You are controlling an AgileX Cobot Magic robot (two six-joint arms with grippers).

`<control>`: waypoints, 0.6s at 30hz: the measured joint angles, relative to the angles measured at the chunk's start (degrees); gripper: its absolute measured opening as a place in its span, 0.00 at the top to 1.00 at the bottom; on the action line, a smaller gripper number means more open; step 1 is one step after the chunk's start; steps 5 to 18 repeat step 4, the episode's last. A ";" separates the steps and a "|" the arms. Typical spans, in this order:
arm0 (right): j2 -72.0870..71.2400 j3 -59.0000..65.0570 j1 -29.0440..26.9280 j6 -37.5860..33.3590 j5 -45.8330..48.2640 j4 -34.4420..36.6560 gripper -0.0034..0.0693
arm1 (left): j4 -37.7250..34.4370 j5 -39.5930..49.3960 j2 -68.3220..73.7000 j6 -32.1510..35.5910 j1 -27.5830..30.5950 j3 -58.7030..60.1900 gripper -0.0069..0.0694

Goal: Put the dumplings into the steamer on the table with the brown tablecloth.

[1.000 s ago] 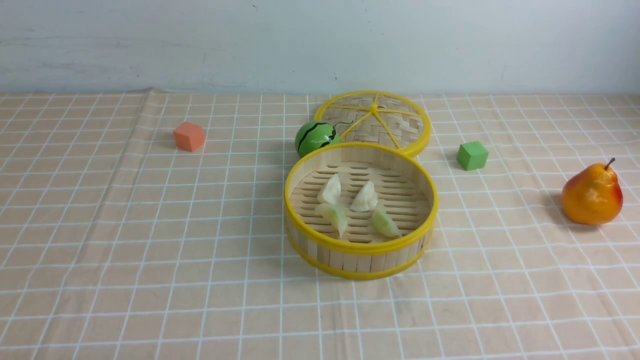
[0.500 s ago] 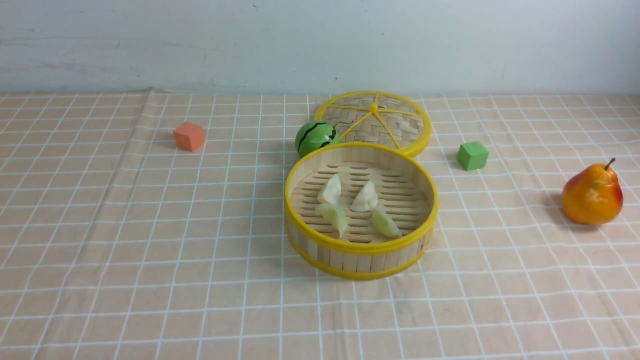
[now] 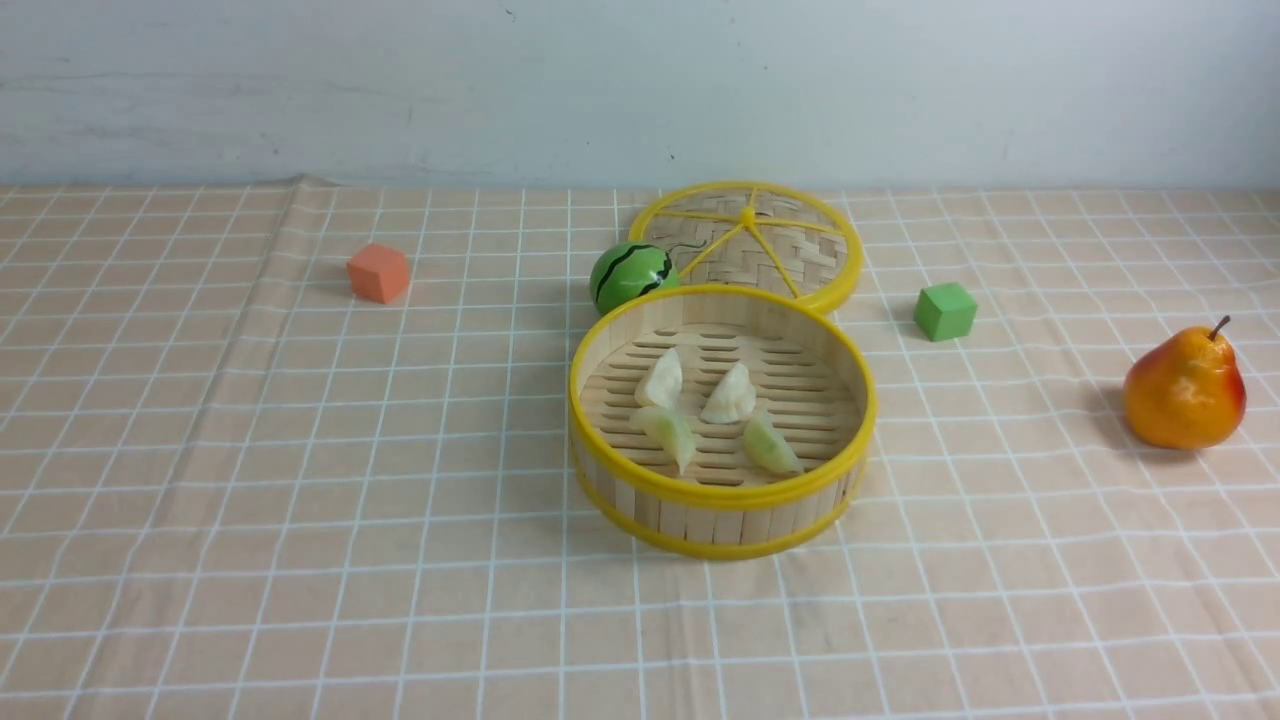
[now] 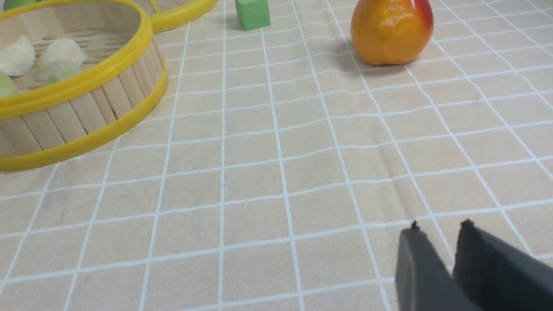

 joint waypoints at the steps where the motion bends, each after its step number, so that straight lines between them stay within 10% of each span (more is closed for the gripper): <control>1: 0.00 0.00 0.00 0.00 0.00 0.00 0.76 | 0.00 0.00 0.00 -0.01 0.00 0.00 0.92; 18: 0.00 0.00 0.00 0.00 0.00 0.00 0.75 | 0.00 0.00 0.00 -0.01 0.00 0.00 0.92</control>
